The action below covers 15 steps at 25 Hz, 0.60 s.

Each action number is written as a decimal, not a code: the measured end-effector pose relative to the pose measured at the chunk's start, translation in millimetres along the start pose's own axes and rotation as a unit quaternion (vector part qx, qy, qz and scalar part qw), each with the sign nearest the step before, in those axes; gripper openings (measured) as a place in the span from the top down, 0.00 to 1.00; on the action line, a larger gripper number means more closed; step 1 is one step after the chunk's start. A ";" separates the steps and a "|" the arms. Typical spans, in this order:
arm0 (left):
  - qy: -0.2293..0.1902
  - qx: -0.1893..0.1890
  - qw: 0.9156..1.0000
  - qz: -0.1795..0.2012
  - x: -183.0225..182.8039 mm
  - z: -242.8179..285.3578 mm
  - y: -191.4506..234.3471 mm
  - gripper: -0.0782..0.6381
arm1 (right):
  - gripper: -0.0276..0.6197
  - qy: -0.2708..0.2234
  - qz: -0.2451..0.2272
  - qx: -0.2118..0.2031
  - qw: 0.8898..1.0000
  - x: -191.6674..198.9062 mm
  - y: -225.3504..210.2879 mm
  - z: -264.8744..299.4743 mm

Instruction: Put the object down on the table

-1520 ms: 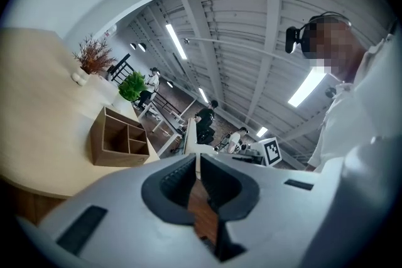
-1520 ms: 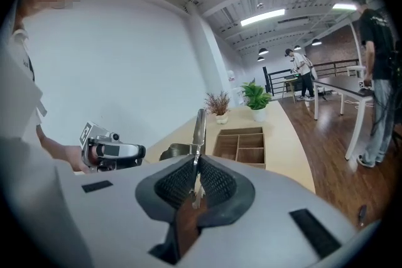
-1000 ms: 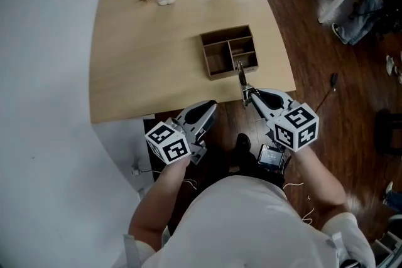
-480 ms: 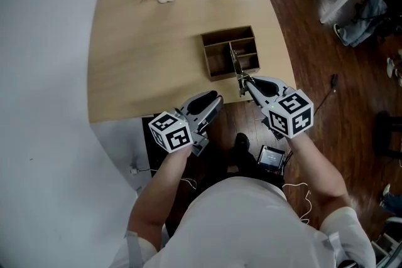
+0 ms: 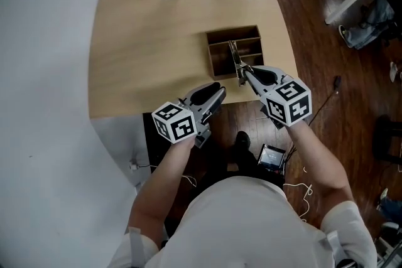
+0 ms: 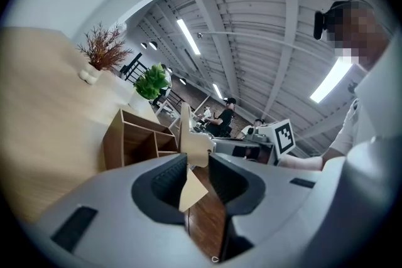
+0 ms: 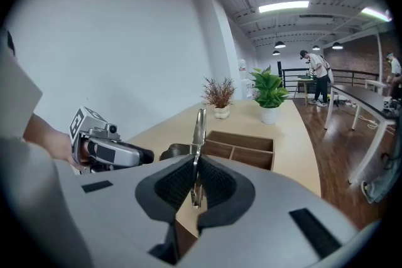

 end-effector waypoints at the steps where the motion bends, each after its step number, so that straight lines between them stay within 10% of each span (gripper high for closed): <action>1: 0.000 0.000 1.000 0.001 -1.5 1.8 0.8 0.78 | 0.92 0.001 -0.003 -0.001 1.000 -1.4 -0.8 2.6; 15: 0.003 -0.007 1.000 -0.005 -11.8 16.6 22.1 0.78 | 0.91 0.019 -0.044 -0.013 0.999 -31.4 -12.1 49.0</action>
Point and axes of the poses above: the fingertips, and each gripper's own axes: z forward along the fingers, y to its left, x out of its underside, the point moved 1 cm from there along -z, backward along the fingers
